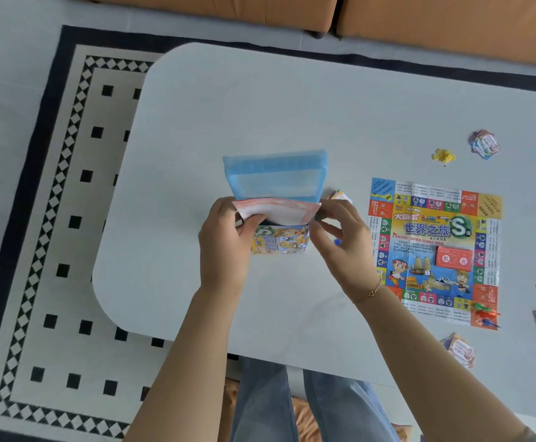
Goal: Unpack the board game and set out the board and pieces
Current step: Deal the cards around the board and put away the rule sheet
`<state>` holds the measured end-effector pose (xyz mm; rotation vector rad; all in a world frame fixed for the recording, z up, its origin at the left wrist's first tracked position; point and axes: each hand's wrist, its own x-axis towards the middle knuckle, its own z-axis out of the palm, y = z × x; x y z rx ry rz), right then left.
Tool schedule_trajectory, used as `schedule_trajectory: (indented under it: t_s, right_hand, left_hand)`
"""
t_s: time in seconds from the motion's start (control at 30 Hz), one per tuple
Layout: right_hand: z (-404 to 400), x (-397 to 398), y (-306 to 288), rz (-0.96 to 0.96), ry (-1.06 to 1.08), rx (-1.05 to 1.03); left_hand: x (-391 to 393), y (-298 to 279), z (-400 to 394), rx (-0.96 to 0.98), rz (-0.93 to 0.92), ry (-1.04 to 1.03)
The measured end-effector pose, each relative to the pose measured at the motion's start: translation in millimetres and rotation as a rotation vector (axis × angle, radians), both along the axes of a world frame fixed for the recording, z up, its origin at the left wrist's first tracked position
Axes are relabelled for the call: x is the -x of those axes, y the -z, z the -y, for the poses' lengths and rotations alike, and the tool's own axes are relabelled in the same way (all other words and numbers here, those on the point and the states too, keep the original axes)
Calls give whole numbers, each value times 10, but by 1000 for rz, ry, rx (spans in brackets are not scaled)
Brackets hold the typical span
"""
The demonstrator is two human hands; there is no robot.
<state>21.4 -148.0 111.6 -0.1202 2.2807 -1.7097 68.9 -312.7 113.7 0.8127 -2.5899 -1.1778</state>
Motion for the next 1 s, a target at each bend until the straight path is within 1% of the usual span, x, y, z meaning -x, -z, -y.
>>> schedule_trajectory:
  t_s: [0.13, 0.27, 0.33, 0.47, 0.6, 0.73, 0.8, 0.87, 0.93, 1.0]
  right_hand:
    - [-4, 34, 7, -43, -89, -13]
    - [-17, 43, 45, -60, -200, -59]
    - [14, 28, 54, -63, -186, -80]
    - [81, 1, 92, -71, -65, -108]
    - [66, -16, 148, -96, -38, -121]
    - [75, -47, 161, -104, -68, -171]
    - [81, -63, 137, -46, -73, -149]
    - [92, -70, 115, 10, -45, -101]
    - [107, -83, 110, 26, -21, -87]
    - [122, -108, 114, 16, -17, -99]
  left_hand:
    - [-32, 17, 68, -57, -3, 0]
    - [-89, 17, 103, -50, 32, 9]
    - [-97, -4, 104, -99, 38, 9]
    - [-115, -4, 149, -170, 94, 63]
    - [-170, -66, 130, -324, 166, 104]
    - [-221, -221, 45, -613, 186, 47]
    - [-221, -261, 48, -680, 147, 36]
    - [-210, -293, 61, -734, 78, 68]
    - [-182, -355, 60, -775, 42, 85]
    - [-136, -458, 47, -857, 34, 49]
